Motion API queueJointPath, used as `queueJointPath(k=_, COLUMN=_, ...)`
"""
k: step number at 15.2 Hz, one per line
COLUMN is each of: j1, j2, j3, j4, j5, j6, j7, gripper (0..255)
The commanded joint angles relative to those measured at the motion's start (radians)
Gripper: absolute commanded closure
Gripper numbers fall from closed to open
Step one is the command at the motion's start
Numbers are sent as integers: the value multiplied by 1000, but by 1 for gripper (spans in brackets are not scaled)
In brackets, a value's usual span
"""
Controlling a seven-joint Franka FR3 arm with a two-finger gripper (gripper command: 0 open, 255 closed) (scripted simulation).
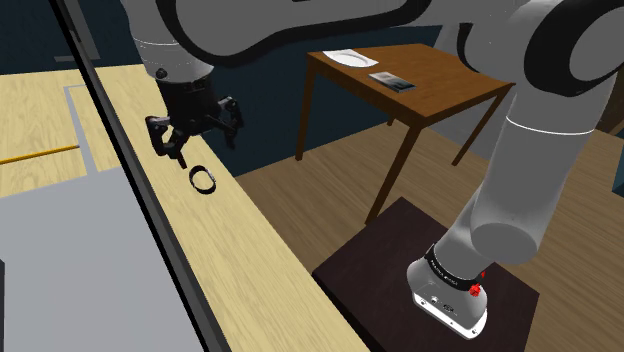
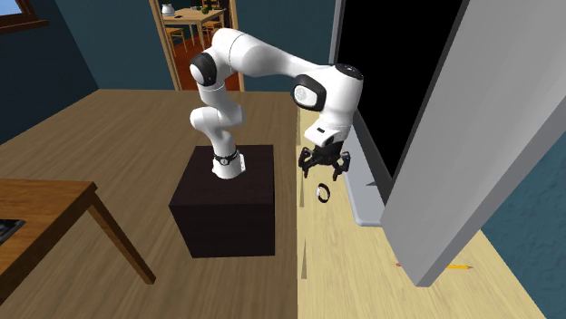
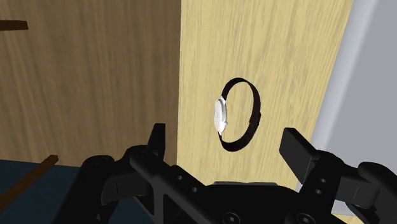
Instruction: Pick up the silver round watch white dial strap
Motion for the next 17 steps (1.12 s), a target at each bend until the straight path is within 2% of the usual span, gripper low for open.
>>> queueJointPath(k=1, j1=6, j2=10, j3=-1, j4=-13, j5=-8, j6=20, j7=11, gripper=0)
queueJointPath(k=5, j1=2, j2=17, j3=-4, j4=-67, j5=-15, j6=78, j7=19, gripper=0)
queueJointPath(k=7, j1=2, j2=17, j3=-4, j4=-67, j5=-14, j6=78, j7=19, gripper=0)
queueJointPath(k=8, j1=3, j2=17, j3=-4, j4=-67, j5=-15, j6=78, j7=20, gripper=255)
queueJointPath(k=17, j1=2, j2=17, j3=-4, j4=-67, j5=-15, j6=78, j7=19, gripper=255)
